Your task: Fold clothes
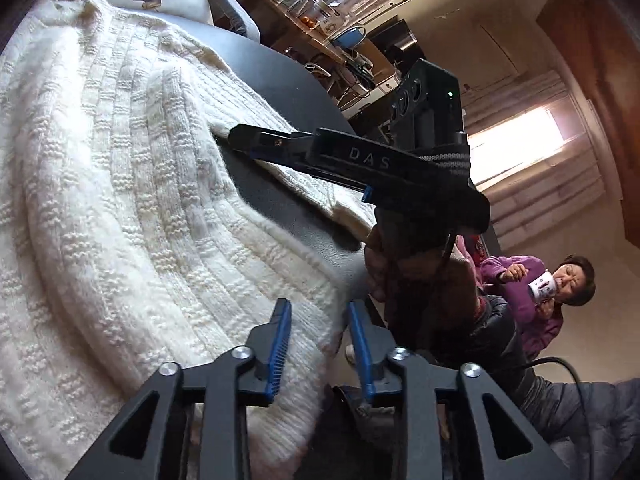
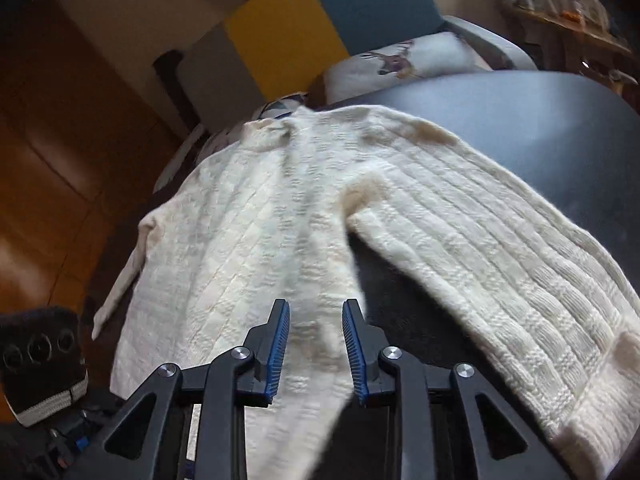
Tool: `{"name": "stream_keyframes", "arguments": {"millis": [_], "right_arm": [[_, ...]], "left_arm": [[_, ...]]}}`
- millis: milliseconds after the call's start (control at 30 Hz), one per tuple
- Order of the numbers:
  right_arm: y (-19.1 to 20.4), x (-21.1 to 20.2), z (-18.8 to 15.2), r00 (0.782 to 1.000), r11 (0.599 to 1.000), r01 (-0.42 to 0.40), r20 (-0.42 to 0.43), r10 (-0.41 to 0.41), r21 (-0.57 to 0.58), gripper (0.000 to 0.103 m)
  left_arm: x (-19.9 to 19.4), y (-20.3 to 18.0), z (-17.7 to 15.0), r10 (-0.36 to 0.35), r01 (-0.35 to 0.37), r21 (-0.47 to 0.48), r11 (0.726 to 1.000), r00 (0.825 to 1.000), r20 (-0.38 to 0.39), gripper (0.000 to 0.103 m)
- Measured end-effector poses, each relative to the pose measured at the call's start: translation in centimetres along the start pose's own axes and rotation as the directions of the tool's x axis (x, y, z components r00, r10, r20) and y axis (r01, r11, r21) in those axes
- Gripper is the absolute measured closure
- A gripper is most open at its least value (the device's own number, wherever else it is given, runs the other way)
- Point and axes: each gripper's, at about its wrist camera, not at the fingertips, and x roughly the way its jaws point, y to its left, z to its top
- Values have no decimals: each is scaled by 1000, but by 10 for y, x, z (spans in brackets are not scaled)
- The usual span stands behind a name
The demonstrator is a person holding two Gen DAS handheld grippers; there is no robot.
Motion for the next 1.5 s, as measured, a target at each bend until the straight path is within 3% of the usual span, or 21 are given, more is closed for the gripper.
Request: {"name": "stream_keyframes", "arguments": {"millis": [100, 167, 233, 333, 400, 433, 467, 567, 667, 700, 733, 767, 800, 867, 1033, 1133, 1200, 1300, 1333, 1433, 1500], "right_arm": [[35, 6, -1, 996, 989, 63, -47, -70, -136, 75], [53, 11, -4, 995, 982, 45, -79, -60, -182, 75], [67, 25, -6, 991, 973, 57, -103, -81, -222, 75], [79, 48, -13, 983, 967, 88, -134, -123, -241, 75], [75, 61, -16, 981, 973, 88, -152, -121, -212, 75], [73, 64, -18, 980, 977, 91, -155, -122, -195, 75], [70, 65, -20, 981, 979, 96, -152, -124, -180, 75], [58, 63, -20, 984, 988, 92, -144, -110, -126, 75], [47, 59, -20, 984, 990, 102, -135, -114, -94, 75], [44, 58, -20, 984, 990, 109, -132, -121, -92, 75], [42, 58, -20, 982, 987, 120, -133, -133, -103, 75], [39, 57, -20, 980, 984, 131, -134, -147, -116, 77], [36, 55, -20, 977, 980, 144, -139, -163, -136, 77], [24, 50, -20, 974, 979, 150, -148, -169, -135, 78], [-3, 41, -17, 985, 993, 102, -133, -108, -54, 83], [-5, 37, -12, 988, 995, 95, -125, -95, -2, 80], [7, 30, -9, 994, 997, 78, -81, -79, -13, 74], [34, 27, -4, 999, 998, 25, -39, -27, -55, 73], [46, 29, -4, 999, 997, 9, -34, -12, -80, 73], [78, 49, -3, 998, 987, -6, -57, -4, -161, 73], [96, 67, -3, 996, 980, -39, -86, 23, -195, 73]], "left_arm": [[-53, 7, 0, 36, -33, -28, 999, 992, 124, 65], [-104, 23, -5, 145, -126, -94, 988, 960, 238, 59], [-157, 47, -17, 308, -256, -194, 947, 893, 328, 57], [-214, 83, -49, 577, -480, -334, 811, 753, 318, 56], [-232, 104, -74, 668, -559, -387, 733, 698, 258, 56], [-236, 113, -86, 687, -579, -396, 713, 689, 230, 56], [-237, 121, -98, 692, -584, -402, 705, 692, 208, 56], [-224, 131, -119, 649, -546, -402, 735, 739, 181, 55], [-206, 128, -123, 642, -542, -396, 741, 744, 183, 55], [-204, 125, -121, 656, -556, -391, 734, 730, 193, 60], [-202, 123, -119, 669, -569, -386, 726, 715, 203, 85], [-202, 120, -118, 653, -548, -391, 740, 724, 222, 93], [-208, 115, -117, 613, -495, -401, 771, 747, 256, 93], [-216, 106, -118, 581, -455, -402, 795, 761, 288, 93], [-199, 118, -132, 638, -528, -422, 737, 749, 178, 91], [-213, 114, -136, 593, -450, -458, 767, 770, 237, 84], [-236, 112, -142, 585, -402, -497, 769, 756, 294, 83], [-297, 121, -168, 646, -330, -627, 705, 665, 376, 73], [-320, 126, -180, 688, -316, -680, 662, 616, 383, 68], [-387, 149, -224, 849, -305, -843, 443, 444, 286, 63], [-422, 163, -253, 902, -284, -897, 338, 368, 223, 60]]}}
